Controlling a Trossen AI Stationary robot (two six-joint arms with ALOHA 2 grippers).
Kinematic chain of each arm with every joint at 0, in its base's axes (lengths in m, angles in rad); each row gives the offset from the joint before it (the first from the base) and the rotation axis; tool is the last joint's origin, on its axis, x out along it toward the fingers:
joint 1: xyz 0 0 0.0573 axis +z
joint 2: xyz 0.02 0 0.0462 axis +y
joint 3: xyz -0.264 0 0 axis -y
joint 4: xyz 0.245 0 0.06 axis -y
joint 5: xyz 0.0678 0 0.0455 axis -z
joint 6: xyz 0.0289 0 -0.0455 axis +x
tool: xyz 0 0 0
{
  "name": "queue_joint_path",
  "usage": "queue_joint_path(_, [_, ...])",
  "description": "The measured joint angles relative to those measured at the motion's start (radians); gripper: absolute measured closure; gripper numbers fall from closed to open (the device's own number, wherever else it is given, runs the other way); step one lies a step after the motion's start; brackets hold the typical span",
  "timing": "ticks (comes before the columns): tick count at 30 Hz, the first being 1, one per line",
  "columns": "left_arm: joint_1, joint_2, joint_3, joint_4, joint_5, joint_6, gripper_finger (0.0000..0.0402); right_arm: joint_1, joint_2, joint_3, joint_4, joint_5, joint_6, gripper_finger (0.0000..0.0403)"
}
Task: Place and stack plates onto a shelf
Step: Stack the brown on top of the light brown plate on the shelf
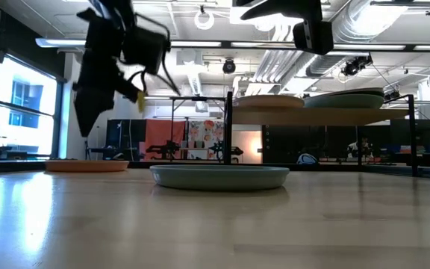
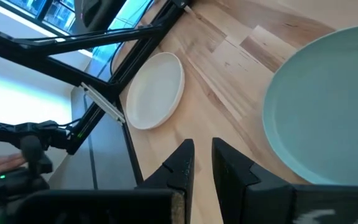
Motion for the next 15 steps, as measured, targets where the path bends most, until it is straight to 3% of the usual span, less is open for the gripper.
queue_joint_path(6, [0.088,0.0,-0.084,0.138,0.01,0.065,0.0304,0.0,0.0,0.0,0.001,0.004,0.0,0.0363])
queue_joint_path(15, [0.209,0.0,-0.1,0.233,0.035,0.149,0.0304,-0.001,0.0,0.0,0.001,0.004,0.0,0.0363])
